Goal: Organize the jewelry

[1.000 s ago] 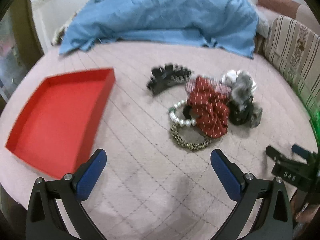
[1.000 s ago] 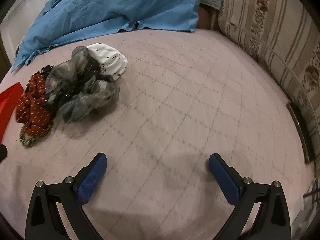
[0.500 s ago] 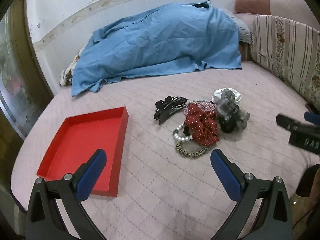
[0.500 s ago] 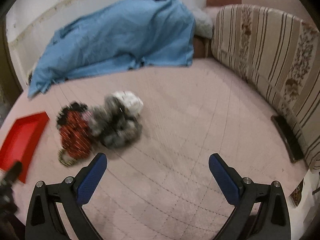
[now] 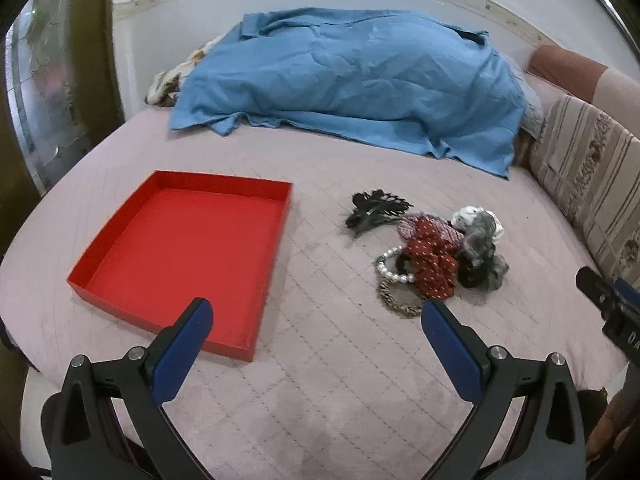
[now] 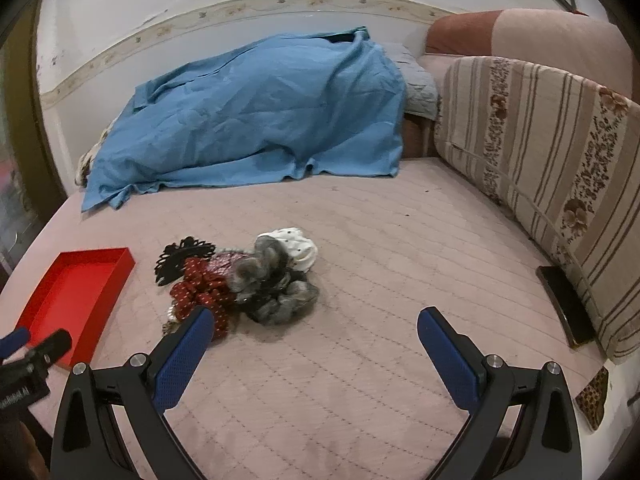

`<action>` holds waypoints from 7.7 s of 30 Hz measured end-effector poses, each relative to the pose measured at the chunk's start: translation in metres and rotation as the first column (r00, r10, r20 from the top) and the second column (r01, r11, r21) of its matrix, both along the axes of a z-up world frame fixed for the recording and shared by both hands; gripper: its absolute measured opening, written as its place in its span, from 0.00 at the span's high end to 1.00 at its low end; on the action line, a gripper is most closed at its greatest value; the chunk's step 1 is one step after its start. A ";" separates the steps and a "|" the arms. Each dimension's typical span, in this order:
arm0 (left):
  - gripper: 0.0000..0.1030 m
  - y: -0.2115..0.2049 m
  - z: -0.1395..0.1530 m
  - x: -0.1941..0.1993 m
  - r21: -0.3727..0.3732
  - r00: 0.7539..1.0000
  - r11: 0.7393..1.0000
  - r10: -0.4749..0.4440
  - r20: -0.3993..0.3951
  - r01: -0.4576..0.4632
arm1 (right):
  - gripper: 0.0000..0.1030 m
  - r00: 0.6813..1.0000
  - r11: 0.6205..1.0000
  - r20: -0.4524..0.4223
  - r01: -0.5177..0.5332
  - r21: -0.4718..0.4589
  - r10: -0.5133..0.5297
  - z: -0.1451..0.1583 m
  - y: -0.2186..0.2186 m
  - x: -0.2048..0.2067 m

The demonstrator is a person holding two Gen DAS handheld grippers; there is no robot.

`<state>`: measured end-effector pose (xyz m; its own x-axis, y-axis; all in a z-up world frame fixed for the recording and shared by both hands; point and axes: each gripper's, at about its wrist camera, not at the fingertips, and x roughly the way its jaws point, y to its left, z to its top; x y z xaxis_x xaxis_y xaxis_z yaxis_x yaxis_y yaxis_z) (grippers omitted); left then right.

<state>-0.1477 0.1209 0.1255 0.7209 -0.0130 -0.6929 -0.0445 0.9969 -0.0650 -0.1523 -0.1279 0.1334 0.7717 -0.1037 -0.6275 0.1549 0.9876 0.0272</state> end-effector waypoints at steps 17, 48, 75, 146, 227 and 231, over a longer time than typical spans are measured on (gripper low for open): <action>0.00 -0.005 -0.022 0.011 0.028 0.994 0.998 -0.057 -0.089 0.060 | 0.00 0.997 0.999 -0.064 -0.029 0.019 0.031 -0.019 0.010 0.013; 0.00 -0.026 -0.031 0.050 0.006 0.976 0.986 -0.165 -0.139 0.168 | 0.00 0.990 0.986 -0.114 -0.065 0.153 0.083 -0.050 -0.018 0.049; 0.91 -0.073 -0.070 0.170 -0.306 0.891 0.906 -0.375 -0.257 0.293 | 0.89 0.950 0.910 -0.178 -0.175 0.375 0.256 -0.082 -0.020 0.160; 0.40 0.145 -0.014 0.109 -0.156 0.999 0.987 -0.038 0.018 0.040 | 0.30 0.921 0.909 -0.255 -0.190 0.370 0.296 -0.053 0.031 0.118; 0.72 0.162 -0.032 0.072 -0.119 0.970 0.980 0.132 -0.202 -0.158 | 0.90 0.864 0.773 -0.065 -0.412 0.482 0.500 -0.012 0.085 0.116; 0.72 0.199 -0.043 0.067 -0.144 0.956 0.963 0.191 -0.223 -0.226 | 0.90 0.802 0.736 -0.088 -0.492 0.464 0.591 -0.016 0.150 0.116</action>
<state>-0.0807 0.3199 0.0828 0.5622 -0.0048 -0.8270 -0.2800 0.9398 -0.1958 -0.0365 0.0223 0.1177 0.4571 0.5861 -0.6690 -0.3530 0.8099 0.4684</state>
